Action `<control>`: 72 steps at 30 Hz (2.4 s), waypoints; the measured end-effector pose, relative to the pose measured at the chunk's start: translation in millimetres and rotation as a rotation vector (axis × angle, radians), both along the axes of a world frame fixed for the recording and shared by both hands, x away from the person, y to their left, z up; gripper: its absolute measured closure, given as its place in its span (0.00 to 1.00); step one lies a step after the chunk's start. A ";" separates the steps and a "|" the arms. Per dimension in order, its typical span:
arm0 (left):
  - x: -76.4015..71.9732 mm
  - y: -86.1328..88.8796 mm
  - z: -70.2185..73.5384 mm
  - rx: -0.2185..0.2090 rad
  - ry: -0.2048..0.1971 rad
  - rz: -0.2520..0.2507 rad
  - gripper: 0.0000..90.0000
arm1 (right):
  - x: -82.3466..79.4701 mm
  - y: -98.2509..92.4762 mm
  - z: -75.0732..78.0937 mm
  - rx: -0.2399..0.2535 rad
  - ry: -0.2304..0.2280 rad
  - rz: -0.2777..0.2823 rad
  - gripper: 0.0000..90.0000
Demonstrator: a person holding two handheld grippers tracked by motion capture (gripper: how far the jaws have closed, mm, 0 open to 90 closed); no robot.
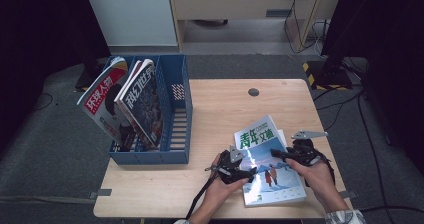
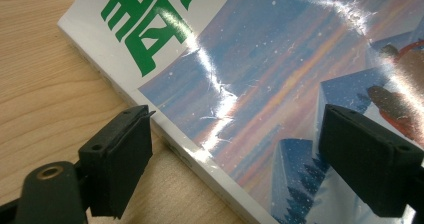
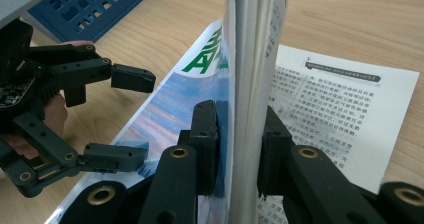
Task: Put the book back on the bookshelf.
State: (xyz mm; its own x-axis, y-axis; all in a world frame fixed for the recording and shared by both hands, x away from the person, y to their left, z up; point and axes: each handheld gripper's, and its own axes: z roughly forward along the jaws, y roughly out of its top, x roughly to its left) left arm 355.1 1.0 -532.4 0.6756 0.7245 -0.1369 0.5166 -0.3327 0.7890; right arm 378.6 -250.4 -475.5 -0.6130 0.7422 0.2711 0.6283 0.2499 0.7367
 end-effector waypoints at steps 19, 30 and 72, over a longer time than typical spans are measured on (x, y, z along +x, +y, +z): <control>5.4 8.9 5.7 -0.055 0.019 0.028 0.16 | -2.0 2.1 16.1 0.031 -0.052 -0.012 0.83; 6.0 9.6 6.5 -0.079 0.024 0.032 0.15 | -2.5 2.4 23.1 0.031 -0.080 -0.019 0.84; 21.3 1.2 -7.6 -0.236 0.200 -0.110 0.07 | -6.8 2.5 37.1 0.053 -0.151 -0.009 0.85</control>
